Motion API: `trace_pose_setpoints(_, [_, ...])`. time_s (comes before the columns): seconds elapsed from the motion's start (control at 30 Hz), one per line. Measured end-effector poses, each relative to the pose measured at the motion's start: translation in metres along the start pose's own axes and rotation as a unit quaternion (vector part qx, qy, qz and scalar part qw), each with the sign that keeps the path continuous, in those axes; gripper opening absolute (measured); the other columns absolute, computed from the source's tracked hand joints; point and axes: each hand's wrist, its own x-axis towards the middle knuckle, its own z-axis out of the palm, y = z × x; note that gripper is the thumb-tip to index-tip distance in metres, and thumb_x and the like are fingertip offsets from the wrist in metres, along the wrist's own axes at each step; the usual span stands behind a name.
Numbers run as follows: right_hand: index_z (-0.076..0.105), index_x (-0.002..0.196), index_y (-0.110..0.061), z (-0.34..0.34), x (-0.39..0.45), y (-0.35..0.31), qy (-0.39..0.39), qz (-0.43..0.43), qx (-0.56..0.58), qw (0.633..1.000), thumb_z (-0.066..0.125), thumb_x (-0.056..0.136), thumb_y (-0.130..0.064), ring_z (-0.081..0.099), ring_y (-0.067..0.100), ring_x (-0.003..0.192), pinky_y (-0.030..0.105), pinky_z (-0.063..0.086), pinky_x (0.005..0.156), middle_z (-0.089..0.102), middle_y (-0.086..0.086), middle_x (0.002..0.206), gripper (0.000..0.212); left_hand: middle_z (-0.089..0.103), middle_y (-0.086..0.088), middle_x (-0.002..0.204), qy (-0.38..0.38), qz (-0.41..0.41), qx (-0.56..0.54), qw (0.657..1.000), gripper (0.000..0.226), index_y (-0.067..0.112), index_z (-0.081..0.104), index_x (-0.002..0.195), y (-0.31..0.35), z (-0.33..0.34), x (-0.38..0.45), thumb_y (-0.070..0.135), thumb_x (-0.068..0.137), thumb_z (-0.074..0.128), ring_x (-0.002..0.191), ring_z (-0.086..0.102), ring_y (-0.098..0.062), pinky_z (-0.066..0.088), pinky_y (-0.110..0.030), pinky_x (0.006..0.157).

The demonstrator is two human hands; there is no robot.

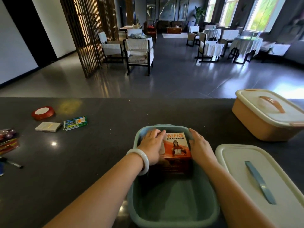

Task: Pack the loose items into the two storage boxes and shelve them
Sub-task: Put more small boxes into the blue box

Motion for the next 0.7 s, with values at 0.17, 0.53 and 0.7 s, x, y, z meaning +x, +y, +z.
trace_pose_setpoints(0.17, [0.028,0.148,-0.027,0.000,0.002,0.001,-0.003,-0.004,-0.013,1.000,0.044,0.099,-0.019,0.051,0.022,0.122,0.036,0.046,0.092,0.044,0.007,0.144,0.052,0.015,0.005,0.154,0.001,-0.011,0.030,1.000,0.110,0.028,0.006,0.153,-0.005,0.010,0.014,0.054,0.072,0.075,0.144,0.015,-0.020,0.020,-0.048,0.117])
trace_pose_setpoints(0.53, [0.030,0.147,-0.027,0.002,0.006,0.005,-0.001,0.002,0.006,1.000,0.044,0.100,-0.019,0.051,0.013,0.101,0.027,0.043,0.079,0.050,0.007,0.137,0.050,0.012,0.003,0.157,-0.028,-0.013,0.085,0.996,0.108,0.025,0.008,0.153,-0.007,0.022,0.020,0.055,0.072,0.073,0.145,0.012,-0.022,0.011,-0.044,0.119])
trace_pose_setpoints(0.7, [0.031,0.147,-0.029,0.004,0.008,0.009,-0.003,0.007,0.020,1.000,0.045,0.100,-0.019,0.048,0.009,0.095,0.024,0.042,0.072,0.051,0.006,0.136,0.050,0.009,-0.005,0.155,-0.024,0.009,0.149,0.989,0.099,0.023,0.009,0.152,-0.001,0.022,0.019,0.044,0.078,0.071,0.144,0.012,-0.026,0.018,-0.045,0.118])
